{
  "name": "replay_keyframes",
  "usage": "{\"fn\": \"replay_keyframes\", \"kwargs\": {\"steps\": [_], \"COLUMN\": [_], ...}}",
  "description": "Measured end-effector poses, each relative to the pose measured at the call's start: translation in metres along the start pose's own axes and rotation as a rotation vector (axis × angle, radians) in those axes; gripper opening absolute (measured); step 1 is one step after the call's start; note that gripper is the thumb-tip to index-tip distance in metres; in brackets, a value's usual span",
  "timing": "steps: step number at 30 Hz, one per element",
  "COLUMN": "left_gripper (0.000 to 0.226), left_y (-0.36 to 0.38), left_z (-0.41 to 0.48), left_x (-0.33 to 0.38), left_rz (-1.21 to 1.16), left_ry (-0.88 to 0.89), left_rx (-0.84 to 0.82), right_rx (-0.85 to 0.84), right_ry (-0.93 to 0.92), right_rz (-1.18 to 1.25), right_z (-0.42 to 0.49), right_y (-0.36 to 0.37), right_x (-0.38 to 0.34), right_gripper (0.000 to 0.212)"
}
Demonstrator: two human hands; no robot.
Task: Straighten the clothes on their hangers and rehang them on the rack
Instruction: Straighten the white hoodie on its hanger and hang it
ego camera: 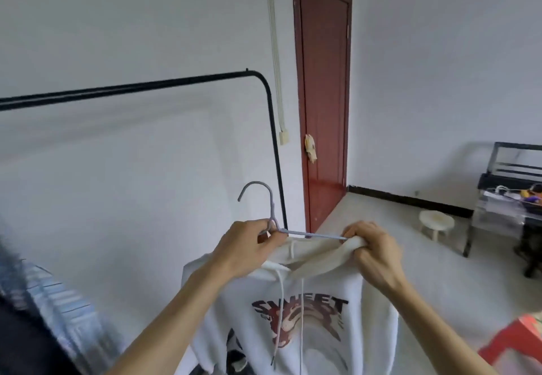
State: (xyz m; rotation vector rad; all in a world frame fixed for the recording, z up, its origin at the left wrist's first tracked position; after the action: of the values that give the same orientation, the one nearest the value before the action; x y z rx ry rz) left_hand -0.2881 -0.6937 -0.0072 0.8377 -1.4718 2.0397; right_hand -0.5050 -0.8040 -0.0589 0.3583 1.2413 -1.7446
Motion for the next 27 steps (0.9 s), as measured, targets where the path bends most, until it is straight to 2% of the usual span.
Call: {"fn": "replay_keyframes", "kwargs": {"steps": [3,7,8,9,11,13,15,17,19,21,24,27], "left_gripper": [0.03,0.044,0.045,0.046,0.048,0.053,0.053,0.049,0.046,0.046,0.044,0.034], "left_y": [0.066,0.121,0.129,0.135,0.147,0.157,0.167,0.174,0.174,0.169,0.162,0.156], "left_z": [-0.016,-0.027,-0.028,-0.029,-0.031,-0.034,-0.039,-0.046,-0.05,-0.051,-0.055,-0.057], "left_x": [-0.011,-0.024,-0.025,-0.025,-0.022,-0.02,-0.02,-0.023,-0.025,-0.029,-0.039,-0.042], "left_rz": [-0.195,-0.227,-0.229,-0.21,-0.134,-0.065,-0.027,0.026,0.109,0.172,0.238,0.259], "left_ry": [-0.046,-0.134,-0.141,-0.131,-0.094,-0.055,-0.044,-0.038,-0.01,0.007,-0.003,0.066], "left_rx": [-0.178,-0.231,-0.233,-0.245,-0.278,-0.306,-0.34,-0.359,-0.342,-0.307,-0.278,-0.204], "right_rx": [0.009,-0.184,-0.237,-0.317,-0.505,-0.619,-0.727,-0.81,-0.759,-0.542,-0.225,-0.148], "right_ry": [0.095,0.334,0.37,0.392,0.448,0.507,0.479,0.387,0.411,0.408,0.334,0.209], "right_rz": [0.058,0.238,0.189,0.081,-0.164,-0.338,-0.534,-0.647,-0.575,-0.452,-0.072,0.182], "right_z": [-0.024,-0.065,-0.071,-0.075,-0.084,-0.09,-0.095,-0.1,-0.108,-0.111,-0.122,-0.123], "right_y": [-0.008,-0.015,-0.018,-0.02,-0.019,-0.015,-0.009,0.002,0.013,0.016,0.016,0.028], "right_x": [0.052,0.11,0.121,0.131,0.145,0.154,0.159,0.157,0.154,0.141,0.102,0.052], "right_gripper": [0.042,0.037,0.032,0.038,0.07,0.08,0.069,0.04,0.028,0.038,0.041,0.035]}}
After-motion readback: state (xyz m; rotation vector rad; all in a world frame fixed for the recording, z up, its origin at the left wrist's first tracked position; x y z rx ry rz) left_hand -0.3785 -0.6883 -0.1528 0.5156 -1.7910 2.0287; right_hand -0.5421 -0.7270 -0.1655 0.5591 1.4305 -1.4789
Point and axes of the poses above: each hand's wrist, its own z-axis towards the middle knuckle, its own y-axis out of the palm, x = y × z, the point moved 6 cm from there along z, towards the middle knuckle, and after that the axes turned 9 degrees about -z, right-handed, at the moved point
